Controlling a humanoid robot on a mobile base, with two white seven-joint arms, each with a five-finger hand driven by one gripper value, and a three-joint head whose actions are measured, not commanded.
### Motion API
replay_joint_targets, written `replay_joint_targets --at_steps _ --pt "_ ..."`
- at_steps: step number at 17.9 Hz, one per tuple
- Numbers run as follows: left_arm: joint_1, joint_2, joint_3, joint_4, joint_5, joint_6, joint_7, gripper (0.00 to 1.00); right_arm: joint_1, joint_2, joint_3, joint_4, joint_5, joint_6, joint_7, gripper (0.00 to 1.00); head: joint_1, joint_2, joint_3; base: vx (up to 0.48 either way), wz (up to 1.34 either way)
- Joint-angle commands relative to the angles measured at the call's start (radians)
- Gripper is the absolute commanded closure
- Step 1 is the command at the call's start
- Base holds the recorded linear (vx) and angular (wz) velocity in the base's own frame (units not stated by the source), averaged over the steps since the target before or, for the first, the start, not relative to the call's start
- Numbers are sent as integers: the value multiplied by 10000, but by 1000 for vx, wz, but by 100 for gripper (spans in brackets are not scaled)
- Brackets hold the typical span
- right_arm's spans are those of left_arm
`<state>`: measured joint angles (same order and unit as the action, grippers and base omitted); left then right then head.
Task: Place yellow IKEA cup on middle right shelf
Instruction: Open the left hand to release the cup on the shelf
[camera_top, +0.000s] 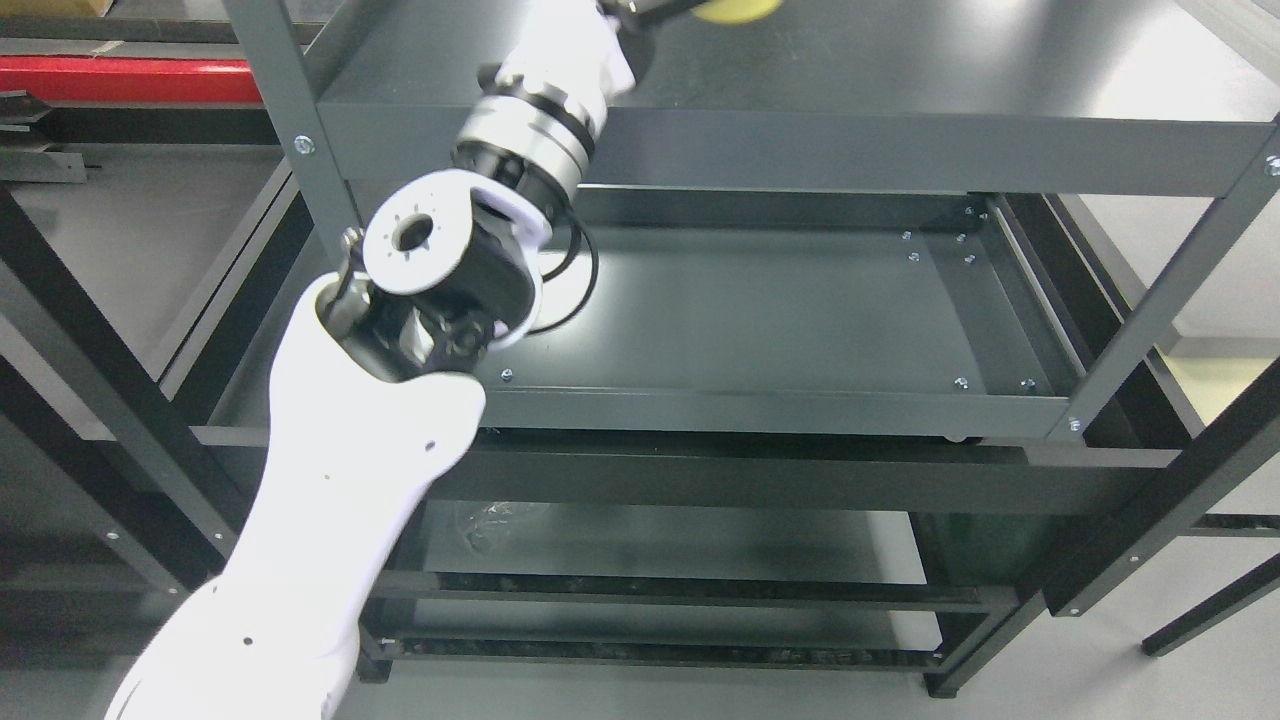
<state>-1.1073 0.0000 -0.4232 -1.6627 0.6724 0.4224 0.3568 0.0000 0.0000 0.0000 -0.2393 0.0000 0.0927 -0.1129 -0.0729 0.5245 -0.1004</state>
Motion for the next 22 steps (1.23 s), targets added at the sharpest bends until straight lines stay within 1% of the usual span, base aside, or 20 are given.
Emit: replay_joint_targets --at_steps 1,6,7,9,11,12,13,15,18,19,22 --pt "-1306 175 1073 2727 837 807 205 100 138 -175 169 0 -245 8 -37 1 0 0 0 0 0" --pt "-1245 175 306 3664 762 808 159 97 138 -175 169 0 -245 8 -37 1 0 0 0 0 0" --pt "-1215 175 199 3726 731 808 144 93 138 -175 169 0 -245 8 -37 1 0 0 0 0 0" --pt "-1138 175 -46 3727 670 823 52 78 138 -175 169 0 -245 8 -37 0 0 0 0 0 0" --pt "-1138 175 -216 3711 563 1006 -207 57 138 -175 169 0 -245 8 -37 1 0 0 0 0 0" --pt "-1153 175 -292 3681 425 1250 -437 44 138 -175 169 0 -245 8 -37 1 0 0 0 0 0" --pt "-1153 175 -308 3650 333 1374 -621 33 138 -175 169 0 -245 8 -37 1 0 0 0 0 0" --pt "-1153 175 -324 3635 149 1421 -959 18 138 -175 169 0 -245 8 -37 1 0 0 0 0 0" --pt "-1153 175 -293 3574 -97 1422 -1206 4 138 -175 169 0 -245 8 -37 1 0 0 0 -8 -1" --pt "-1153 175 -263 3528 -173 1422 -1221 2 138 -175 169 0 -245 8 -37 0 0 0 0 0 0" --pt "-1183 175 104 3146 -419 1406 -1221 1 138 -175 169 0 -245 8 -37 1 0 0 0 0 0"
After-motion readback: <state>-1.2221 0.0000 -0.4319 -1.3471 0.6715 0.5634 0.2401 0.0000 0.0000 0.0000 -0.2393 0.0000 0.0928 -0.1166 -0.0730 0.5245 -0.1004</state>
